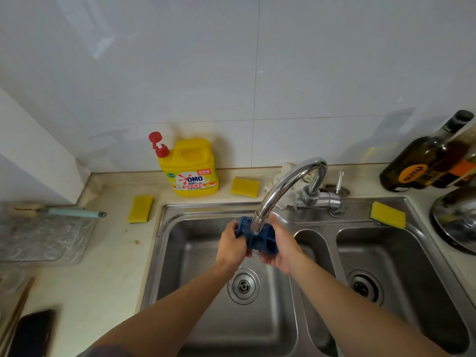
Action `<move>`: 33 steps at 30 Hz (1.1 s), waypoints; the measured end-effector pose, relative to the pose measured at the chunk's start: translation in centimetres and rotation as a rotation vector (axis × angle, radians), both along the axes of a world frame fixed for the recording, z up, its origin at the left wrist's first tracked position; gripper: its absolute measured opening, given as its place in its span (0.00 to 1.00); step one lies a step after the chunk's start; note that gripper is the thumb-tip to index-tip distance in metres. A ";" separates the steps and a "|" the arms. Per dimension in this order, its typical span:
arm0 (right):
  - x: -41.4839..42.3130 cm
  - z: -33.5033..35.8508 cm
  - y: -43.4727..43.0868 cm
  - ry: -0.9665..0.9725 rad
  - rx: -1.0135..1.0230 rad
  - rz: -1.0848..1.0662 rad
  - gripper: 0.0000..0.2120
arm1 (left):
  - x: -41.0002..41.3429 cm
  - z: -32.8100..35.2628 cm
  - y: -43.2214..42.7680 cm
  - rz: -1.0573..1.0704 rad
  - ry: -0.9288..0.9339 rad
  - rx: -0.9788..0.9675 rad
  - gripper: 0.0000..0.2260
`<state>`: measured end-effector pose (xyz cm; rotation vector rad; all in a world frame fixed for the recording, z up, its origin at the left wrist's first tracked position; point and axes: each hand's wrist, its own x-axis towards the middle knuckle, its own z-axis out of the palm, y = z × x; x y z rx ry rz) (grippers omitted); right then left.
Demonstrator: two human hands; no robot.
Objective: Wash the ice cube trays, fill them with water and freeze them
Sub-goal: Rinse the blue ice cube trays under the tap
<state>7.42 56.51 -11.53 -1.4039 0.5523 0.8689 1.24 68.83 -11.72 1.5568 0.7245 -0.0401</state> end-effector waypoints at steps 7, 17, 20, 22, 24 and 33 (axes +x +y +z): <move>0.3 -0.5 0.2 0.104 0.092 -0.063 0.30 | -0.5 0.9 -0.3 -0.075 -0.098 0.065 0.08; -0.1 0.0 1.0 0.019 -0.028 0.098 0.27 | -1.7 1.2 0.6 0.010 -0.161 -0.057 0.11; 0.0 -0.2 0.7 -0.063 -0.117 0.111 0.30 | -1.8 0.8 0.7 -0.037 -0.125 -0.087 0.11; 0.1 -0.3 0.5 -0.129 -0.191 0.088 0.31 | -1.7 0.4 0.7 -0.076 -0.085 -0.147 0.10; 0.2 -0.2 0.1 -0.204 -0.266 0.066 0.30 | -1.7 0.1 0.6 -0.083 -0.035 -0.255 0.09; -0.1 1.4 -0.6 -0.607 -0.481 0.344 0.31 | 0.0 -0.8 -0.6 0.030 0.207 -0.513 0.19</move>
